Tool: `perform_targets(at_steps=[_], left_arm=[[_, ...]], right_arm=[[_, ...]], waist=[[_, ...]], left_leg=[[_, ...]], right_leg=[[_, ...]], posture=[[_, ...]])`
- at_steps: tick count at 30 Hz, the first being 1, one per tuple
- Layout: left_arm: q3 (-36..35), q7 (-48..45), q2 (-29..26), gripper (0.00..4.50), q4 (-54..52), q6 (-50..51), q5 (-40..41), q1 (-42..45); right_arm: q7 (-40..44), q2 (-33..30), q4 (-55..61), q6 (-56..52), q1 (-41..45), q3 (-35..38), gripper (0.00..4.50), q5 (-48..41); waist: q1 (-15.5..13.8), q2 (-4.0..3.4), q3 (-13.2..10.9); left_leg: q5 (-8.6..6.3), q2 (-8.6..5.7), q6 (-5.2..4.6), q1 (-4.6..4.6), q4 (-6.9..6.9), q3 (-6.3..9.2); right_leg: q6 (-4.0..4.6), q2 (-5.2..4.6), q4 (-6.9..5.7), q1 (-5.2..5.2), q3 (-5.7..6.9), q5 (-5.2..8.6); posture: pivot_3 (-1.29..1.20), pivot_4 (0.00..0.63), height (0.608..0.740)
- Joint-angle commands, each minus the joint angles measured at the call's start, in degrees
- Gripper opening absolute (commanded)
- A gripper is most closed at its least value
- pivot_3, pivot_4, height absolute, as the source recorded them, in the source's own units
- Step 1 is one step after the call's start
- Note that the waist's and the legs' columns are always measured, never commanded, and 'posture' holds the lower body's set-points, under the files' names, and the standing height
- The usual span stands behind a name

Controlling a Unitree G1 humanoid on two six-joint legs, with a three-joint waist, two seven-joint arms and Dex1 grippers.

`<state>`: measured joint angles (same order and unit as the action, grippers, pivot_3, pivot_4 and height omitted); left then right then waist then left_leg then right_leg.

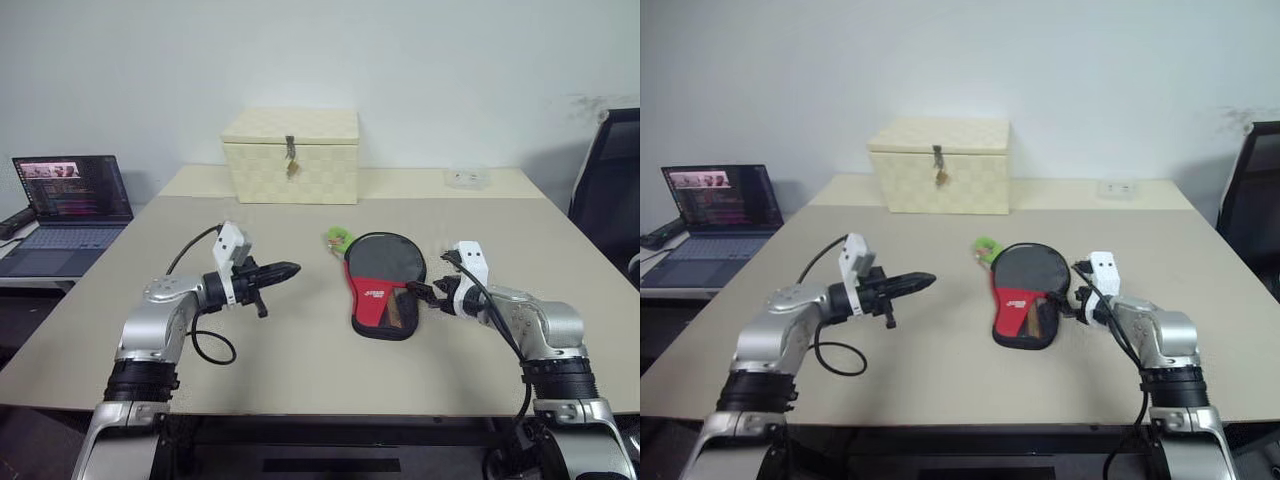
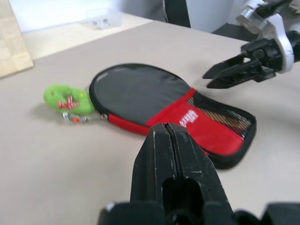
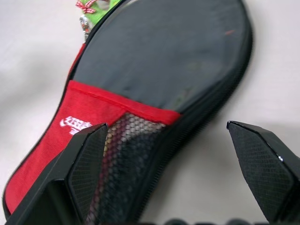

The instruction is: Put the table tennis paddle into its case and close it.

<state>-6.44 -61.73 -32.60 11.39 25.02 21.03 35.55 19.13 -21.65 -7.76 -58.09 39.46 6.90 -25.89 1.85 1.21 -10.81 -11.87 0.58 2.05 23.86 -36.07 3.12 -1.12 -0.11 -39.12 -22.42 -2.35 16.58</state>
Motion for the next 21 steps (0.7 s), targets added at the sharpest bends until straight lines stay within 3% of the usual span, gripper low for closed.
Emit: perform_targets(at_steps=[1, 13, 21], left_arm=[[-2.3, 1.9, -1.8, 0.0, -4.7, 1.4, 2.1, -0.3], [-2.4, 5.4, -2.5, 0.0, -7.3, 2.6, 4.0, -1.4], [-2.1, 5.7, -2.6, 0.0, -6.9, 2.3, 4.0, -0.8]], right_arm=[[0.3, 0.5, -0.7, 1.1, 0.7, -0.5, 4.48, 1.0], [2.5, 2.5, -7.2, 5.0, 1.1, -3.9, 4.48, 5.1], [5.3, 5.8, -13.2, 9.0, 4.5, -8.1, 4.48, 8.5]], waist=[[0.0, 0.0, 0.0], [0.1, 0.0, 0.0], [1.8, 0.03, 0.0]], left_leg=[[0.0, 0.0, 0.0, 0.0, 0.0, -0.01], [0.0, 0.02, 0.0, -0.08, 0.0, -0.07], [0.0, 0.13, 0.0, -0.21, 0.0, -0.17]], right_leg=[[0.0, 0.0, 0.0, 0.0, 0.0, 0.0], [0.0, 0.02, -0.01, 0.04, -0.02, 0.0], [0.02, 0.03, -0.08, 0.06, -0.13, -0.02]], posture=[[0.0, 0.15, 0.74], [0.0, 0.15, 0.74], [0.0, 0.15, 0.74]])
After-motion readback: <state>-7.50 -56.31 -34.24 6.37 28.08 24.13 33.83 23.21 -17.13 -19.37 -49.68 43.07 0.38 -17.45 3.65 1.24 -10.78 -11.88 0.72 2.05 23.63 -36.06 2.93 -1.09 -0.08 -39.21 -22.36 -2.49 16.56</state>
